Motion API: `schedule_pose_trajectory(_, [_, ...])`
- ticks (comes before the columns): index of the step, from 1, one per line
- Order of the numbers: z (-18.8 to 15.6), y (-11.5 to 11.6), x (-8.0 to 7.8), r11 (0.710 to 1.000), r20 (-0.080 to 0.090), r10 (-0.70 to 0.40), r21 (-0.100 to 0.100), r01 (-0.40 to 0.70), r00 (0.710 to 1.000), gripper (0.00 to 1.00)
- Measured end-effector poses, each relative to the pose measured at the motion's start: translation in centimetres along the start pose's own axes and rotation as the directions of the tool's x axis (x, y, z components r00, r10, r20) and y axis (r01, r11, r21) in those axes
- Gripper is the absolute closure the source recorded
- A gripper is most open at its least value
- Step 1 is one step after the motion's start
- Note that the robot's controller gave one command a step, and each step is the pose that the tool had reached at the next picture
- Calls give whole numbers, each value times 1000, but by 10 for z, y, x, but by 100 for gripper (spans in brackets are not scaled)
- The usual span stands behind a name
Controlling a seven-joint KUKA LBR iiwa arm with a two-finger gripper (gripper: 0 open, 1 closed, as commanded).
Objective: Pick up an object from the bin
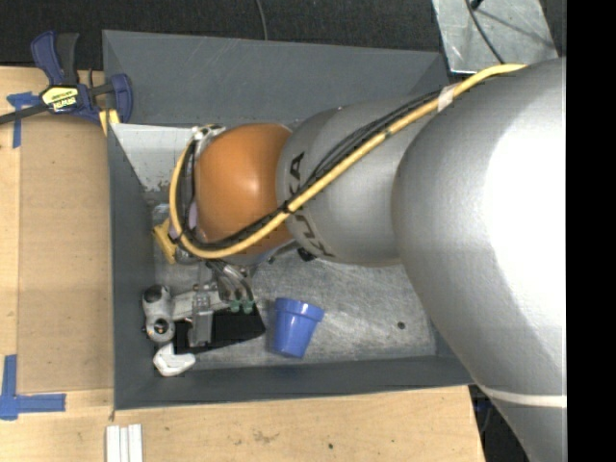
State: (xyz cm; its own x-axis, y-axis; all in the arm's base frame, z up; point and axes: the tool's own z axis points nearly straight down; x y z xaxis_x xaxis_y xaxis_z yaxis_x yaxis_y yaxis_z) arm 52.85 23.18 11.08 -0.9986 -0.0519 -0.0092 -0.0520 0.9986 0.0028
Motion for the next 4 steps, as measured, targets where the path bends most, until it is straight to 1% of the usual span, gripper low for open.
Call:
schedule_pose_trajectory(1, [37,2,17,981,6,-196,-2,196,981,100])
schedule_pose_trajectory(2, [37,2,17,981,6,-196,-2,196,981,100])
schedule_pose_trajectory(3, [-13,1,19,985,-14,-170,2,170,985,100])
schedule_pose_trajectory(4, [-44,3,18,986,-1,-167,0,167,986,100])
